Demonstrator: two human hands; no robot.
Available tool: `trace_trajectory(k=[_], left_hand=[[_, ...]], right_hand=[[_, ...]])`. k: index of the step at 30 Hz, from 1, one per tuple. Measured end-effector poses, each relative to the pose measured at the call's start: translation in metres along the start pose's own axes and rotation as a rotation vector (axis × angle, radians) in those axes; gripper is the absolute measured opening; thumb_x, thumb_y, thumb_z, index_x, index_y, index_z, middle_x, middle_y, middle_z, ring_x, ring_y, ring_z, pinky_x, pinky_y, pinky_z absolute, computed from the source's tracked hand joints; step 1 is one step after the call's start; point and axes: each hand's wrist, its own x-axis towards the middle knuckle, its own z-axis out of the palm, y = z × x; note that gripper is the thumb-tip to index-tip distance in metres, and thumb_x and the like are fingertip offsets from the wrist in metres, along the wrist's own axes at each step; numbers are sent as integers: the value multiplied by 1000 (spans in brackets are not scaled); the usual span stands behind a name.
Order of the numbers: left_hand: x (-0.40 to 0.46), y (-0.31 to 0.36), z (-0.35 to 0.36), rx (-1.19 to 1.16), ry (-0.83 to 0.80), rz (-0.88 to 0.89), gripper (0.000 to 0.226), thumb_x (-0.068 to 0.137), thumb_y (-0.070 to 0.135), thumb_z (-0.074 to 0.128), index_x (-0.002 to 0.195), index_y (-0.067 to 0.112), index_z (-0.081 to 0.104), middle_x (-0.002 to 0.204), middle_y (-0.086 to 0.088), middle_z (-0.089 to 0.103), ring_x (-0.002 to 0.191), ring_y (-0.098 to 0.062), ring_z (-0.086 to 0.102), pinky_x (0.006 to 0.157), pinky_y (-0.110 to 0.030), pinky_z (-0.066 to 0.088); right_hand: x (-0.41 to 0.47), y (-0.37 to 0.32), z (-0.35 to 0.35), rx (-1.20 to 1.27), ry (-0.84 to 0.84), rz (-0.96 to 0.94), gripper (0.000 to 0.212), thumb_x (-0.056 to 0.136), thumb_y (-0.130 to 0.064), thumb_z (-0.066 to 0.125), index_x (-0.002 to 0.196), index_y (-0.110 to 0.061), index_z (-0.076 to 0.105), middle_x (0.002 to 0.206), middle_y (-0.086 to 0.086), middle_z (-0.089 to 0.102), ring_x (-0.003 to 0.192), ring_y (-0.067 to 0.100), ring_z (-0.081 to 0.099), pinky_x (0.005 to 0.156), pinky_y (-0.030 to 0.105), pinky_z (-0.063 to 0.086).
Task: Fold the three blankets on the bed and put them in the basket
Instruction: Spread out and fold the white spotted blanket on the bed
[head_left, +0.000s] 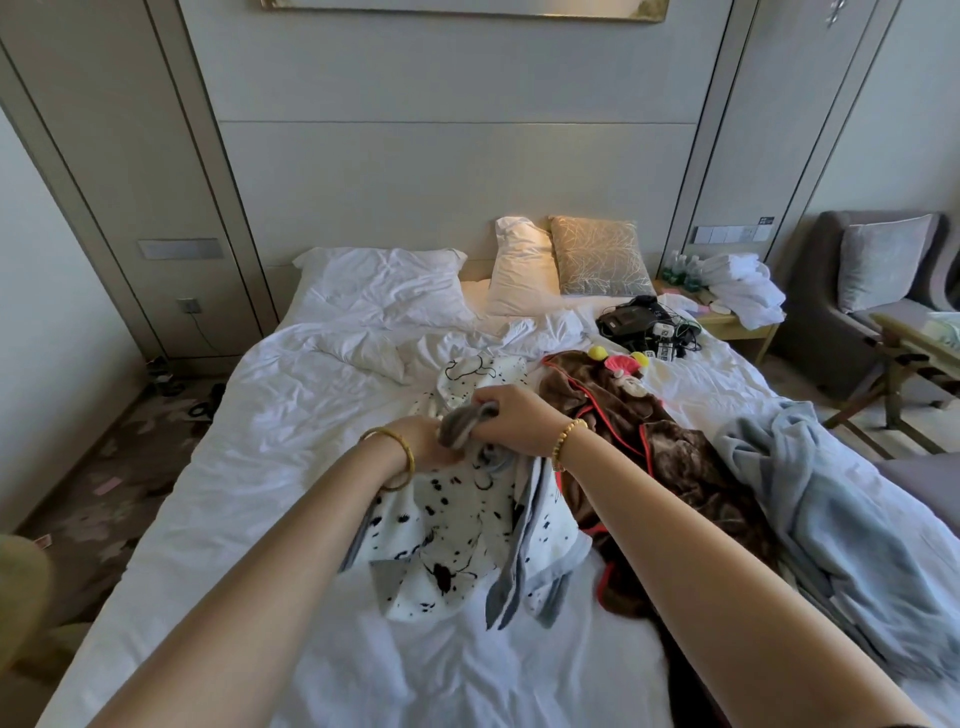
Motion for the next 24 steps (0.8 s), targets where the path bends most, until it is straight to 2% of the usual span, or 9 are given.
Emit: trace_trajectory(k=[3,6,9,10,12,14,17,21,24], left_hand=[[2,-2,8,-366,204,-4,17,91,24,48,100,19,61,82,-7,63,69,-17,51,62,-24,38],[-2,-5,18,-940,355,-23,14,89,13,49,85,21,60,58,8,57,54,-6,50,50,-17,38],[-5,3,18,-1137,362,-19,25,87,7,45,68,19,55,41,11,51,44,-4,46,49,-19,37],[-5,8,17,-1145,337,14,25,86,6,45,66,18,54,42,10,50,43,-4,46,52,-22,38],[-6,19,11,-1156,297,90,19,83,8,49,76,21,61,62,4,61,59,-8,55,64,-29,45],[-6,22,6,-1124,301,118,23,84,10,51,99,22,65,84,2,66,83,-15,61,79,-31,49],[-3,10,4,-845,340,107,37,85,4,49,118,19,55,102,4,57,97,-14,53,84,-26,41],[-2,-11,14,-457,92,144,56,86,7,58,132,18,28,106,-2,43,85,-15,49,70,-19,37],[-2,-16,25,-500,-109,26,60,90,30,58,137,15,25,99,0,49,72,-8,58,70,-15,42]], right_hand=[[-6,11,-10,134,-40,104,14,81,-19,68,90,-15,59,81,-1,56,77,14,52,73,21,43],[-10,30,-16,-13,-156,287,80,76,-42,71,139,-10,34,134,5,46,122,21,46,101,27,35],[-20,44,-3,10,-375,315,39,76,-46,70,109,-28,56,119,-8,58,97,4,56,81,1,41],[-25,45,6,42,-451,317,29,78,-44,69,102,-31,60,110,-12,62,91,1,56,73,-1,41],[-31,51,27,-32,-510,345,36,80,-41,68,111,-23,64,111,-8,64,96,9,58,80,11,42],[-32,61,41,-186,-439,348,35,82,-36,65,110,-15,64,113,4,64,98,19,57,82,22,42],[-36,73,36,-183,-196,441,25,88,-27,56,71,-8,54,76,5,58,71,19,52,58,22,38],[-35,75,12,275,259,484,18,90,-15,52,79,-5,61,71,4,58,64,16,53,58,19,43],[-28,57,2,647,349,404,12,90,-6,49,86,-8,60,78,8,61,73,20,57,71,26,51]])
